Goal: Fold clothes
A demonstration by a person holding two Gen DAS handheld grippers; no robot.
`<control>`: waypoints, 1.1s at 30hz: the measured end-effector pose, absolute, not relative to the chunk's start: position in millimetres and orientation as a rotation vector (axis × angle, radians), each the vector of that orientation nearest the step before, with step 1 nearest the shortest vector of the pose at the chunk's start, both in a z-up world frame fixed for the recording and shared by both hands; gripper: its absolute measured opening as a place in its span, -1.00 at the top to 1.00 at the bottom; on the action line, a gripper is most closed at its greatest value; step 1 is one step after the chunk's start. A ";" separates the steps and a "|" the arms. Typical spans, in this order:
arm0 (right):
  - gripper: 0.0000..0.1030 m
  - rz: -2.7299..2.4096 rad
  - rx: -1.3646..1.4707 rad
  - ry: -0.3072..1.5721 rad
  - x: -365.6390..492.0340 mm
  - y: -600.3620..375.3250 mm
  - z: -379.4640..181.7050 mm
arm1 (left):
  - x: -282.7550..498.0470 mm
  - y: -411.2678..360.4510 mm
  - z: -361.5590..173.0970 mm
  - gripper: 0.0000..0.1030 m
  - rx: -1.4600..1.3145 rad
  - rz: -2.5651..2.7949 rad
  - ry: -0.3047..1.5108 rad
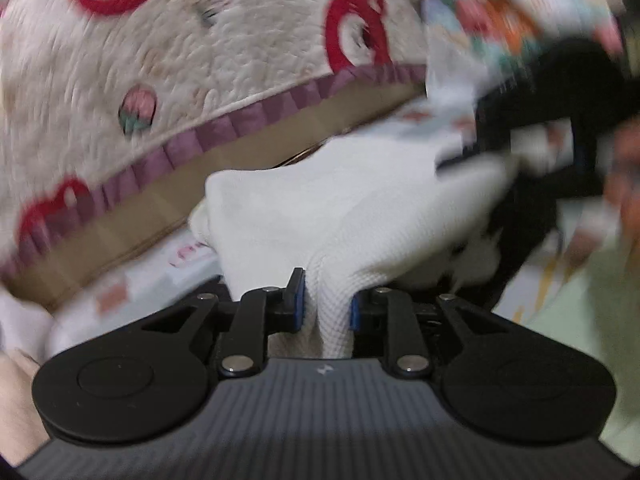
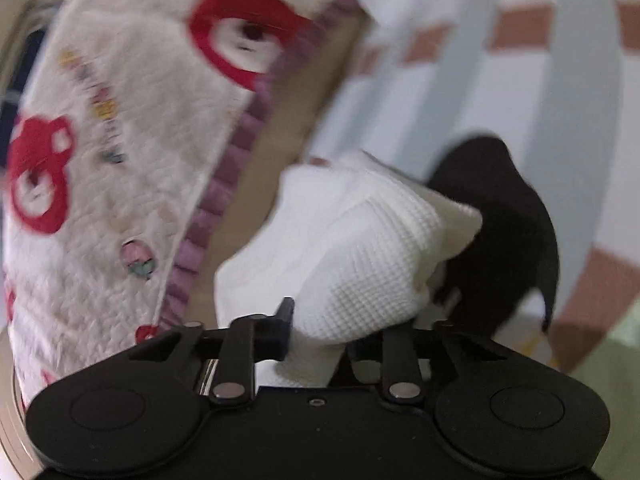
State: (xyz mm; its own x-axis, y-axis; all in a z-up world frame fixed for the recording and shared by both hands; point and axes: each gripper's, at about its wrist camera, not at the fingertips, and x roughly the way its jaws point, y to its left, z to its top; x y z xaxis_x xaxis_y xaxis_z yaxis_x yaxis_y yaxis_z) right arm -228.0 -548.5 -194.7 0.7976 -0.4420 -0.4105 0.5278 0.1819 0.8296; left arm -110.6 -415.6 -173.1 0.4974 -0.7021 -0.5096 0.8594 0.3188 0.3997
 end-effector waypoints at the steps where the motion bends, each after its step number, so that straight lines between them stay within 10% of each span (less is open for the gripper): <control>1: 0.63 -0.681 1.180 0.087 -229.2 -548.1 -191.9 | -116.9 -417.6 -180.4 0.49 0.745 -1.036 0.232; 9: 0.68 -0.640 1.065 0.105 -238.5 -546.5 -178.2 | -135.5 -416.6 -185.5 0.70 0.981 -1.036 0.112; 33: 0.64 -0.510 1.112 0.178 -344.7 -480.2 -134.6 | -112.3 -360.7 -64.6 0.67 0.716 -1.516 0.822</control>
